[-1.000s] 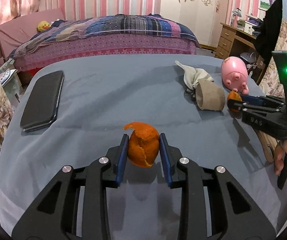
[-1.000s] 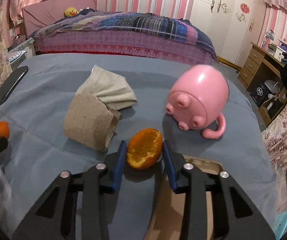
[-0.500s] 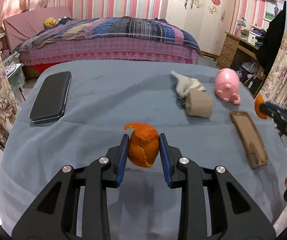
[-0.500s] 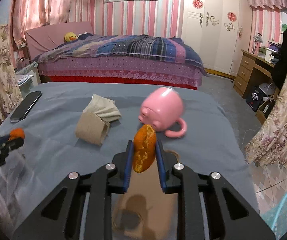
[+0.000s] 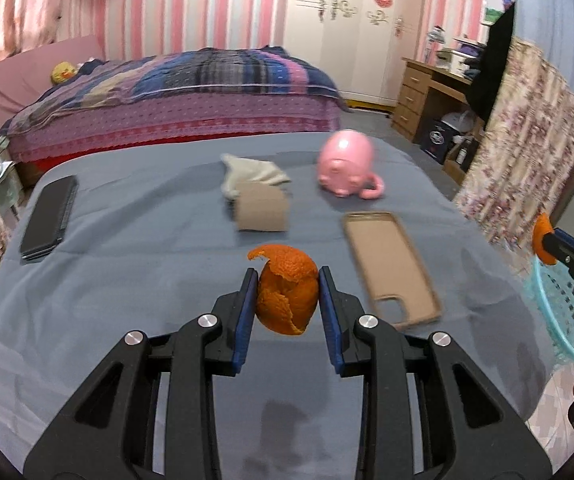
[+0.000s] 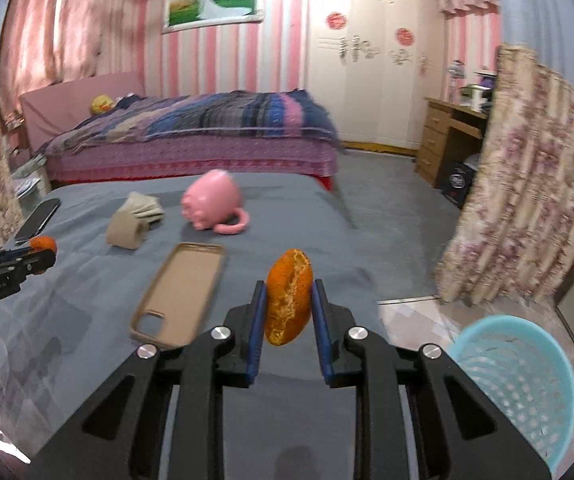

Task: Collect trash
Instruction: 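Carry the orange peel in the left tool while the right tool carries the orange half over the basket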

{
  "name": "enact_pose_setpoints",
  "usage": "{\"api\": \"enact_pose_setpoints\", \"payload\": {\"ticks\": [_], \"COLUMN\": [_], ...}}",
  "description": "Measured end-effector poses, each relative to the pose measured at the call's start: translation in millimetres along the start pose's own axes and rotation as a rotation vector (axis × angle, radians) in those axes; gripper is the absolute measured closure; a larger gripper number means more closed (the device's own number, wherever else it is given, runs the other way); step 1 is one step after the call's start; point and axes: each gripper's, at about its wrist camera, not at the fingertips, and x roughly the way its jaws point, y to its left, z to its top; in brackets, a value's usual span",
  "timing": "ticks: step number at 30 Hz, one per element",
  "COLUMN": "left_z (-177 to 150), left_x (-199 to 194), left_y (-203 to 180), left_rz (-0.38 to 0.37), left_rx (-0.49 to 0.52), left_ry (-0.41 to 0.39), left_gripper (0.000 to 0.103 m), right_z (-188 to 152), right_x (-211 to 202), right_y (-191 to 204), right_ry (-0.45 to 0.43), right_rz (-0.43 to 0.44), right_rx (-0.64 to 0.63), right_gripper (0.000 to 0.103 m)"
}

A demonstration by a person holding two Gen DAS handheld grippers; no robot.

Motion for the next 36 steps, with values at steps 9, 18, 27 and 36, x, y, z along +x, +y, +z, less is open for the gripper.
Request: {"api": "enact_pose_setpoints", "payload": {"ticks": [9,18,27,36], "left_z": [3.4,-3.6,-30.4,-44.1], "left_x": [1.4,12.7,27.7,40.3], "left_y": [-84.0,-191.6,-295.5,-361.0], "left_rz": [-0.085,-0.256,-0.409,-0.476], "left_rx": [0.085,0.2,0.341,0.426], "left_ry": [-0.018,-0.028,-0.007,-0.007], "left_gripper": [0.074,0.074,0.074,0.074], "right_z": [-27.5,-60.6,-97.1,-121.1], "right_x": [-42.8,-65.4,-78.6,-76.5], "right_y": [-105.0,-170.7,-216.9,-243.3], "right_ry": [-0.024,-0.009,0.005,0.002], "right_rz": [-0.155,-0.315,-0.398,-0.422], "right_rx": [0.143,0.207,0.264,0.336], "right_gripper": [0.08,0.08,0.08,0.08]}}
